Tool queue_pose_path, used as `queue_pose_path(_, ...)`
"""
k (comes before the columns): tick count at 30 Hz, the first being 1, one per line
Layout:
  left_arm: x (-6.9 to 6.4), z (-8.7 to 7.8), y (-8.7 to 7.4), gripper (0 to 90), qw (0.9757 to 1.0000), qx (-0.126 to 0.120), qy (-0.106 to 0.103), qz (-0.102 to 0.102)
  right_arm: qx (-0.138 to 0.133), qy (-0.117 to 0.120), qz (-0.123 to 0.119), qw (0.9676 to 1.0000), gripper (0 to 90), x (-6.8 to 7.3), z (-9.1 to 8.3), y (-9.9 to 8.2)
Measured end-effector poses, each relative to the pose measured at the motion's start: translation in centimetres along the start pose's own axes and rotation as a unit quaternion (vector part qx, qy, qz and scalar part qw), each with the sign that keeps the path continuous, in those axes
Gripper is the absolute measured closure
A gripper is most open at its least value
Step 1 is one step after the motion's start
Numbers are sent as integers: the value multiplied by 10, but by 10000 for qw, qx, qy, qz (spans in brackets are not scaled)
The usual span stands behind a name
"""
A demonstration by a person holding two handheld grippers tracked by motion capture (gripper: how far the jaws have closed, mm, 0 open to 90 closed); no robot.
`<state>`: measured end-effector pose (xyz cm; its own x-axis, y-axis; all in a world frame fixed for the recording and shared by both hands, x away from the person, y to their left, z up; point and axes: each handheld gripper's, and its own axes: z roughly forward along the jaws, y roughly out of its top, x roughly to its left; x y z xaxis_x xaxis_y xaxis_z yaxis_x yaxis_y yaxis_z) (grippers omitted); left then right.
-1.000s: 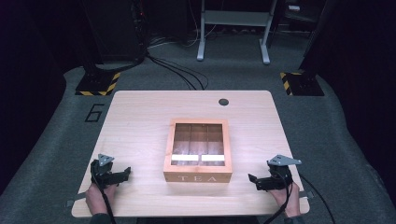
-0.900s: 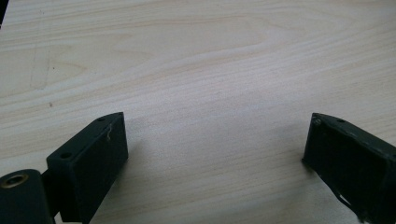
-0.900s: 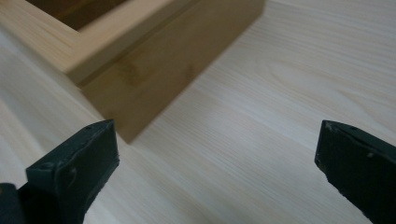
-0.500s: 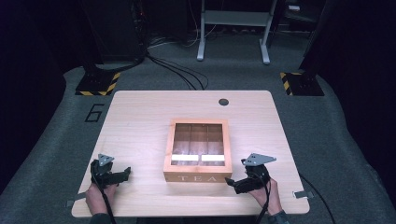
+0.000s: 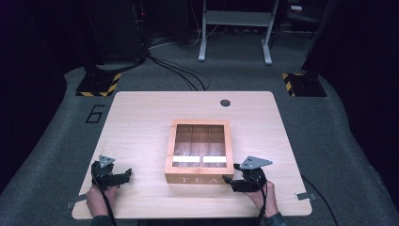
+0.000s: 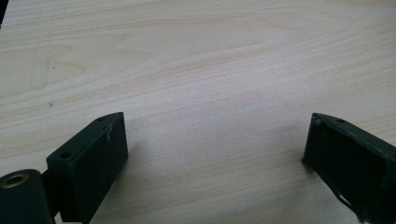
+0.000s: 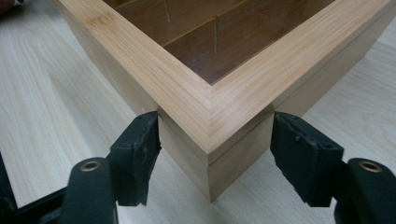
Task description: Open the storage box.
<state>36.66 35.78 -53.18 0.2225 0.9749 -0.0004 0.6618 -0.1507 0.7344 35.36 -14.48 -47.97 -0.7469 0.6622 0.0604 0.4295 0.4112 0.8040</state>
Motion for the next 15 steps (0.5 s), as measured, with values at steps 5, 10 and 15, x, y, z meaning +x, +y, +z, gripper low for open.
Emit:
queue_pose_path(5, 0, 0, 0, 60, 10000, 15, -2, 15, -56, 29, 62, 10000, 397, -1, -4, -4)
queue_pose_path(10, 0, 0, 0, 60, 10000, -2, -1, -3, -125, 29, 15, 9999, 420, -1, -5, -6)
queue_pose_path(15, 0, 0, 0, 60, 10000, -1, -1, -3, -223, -20, 39, 9997, 440, 1, -6, -9)
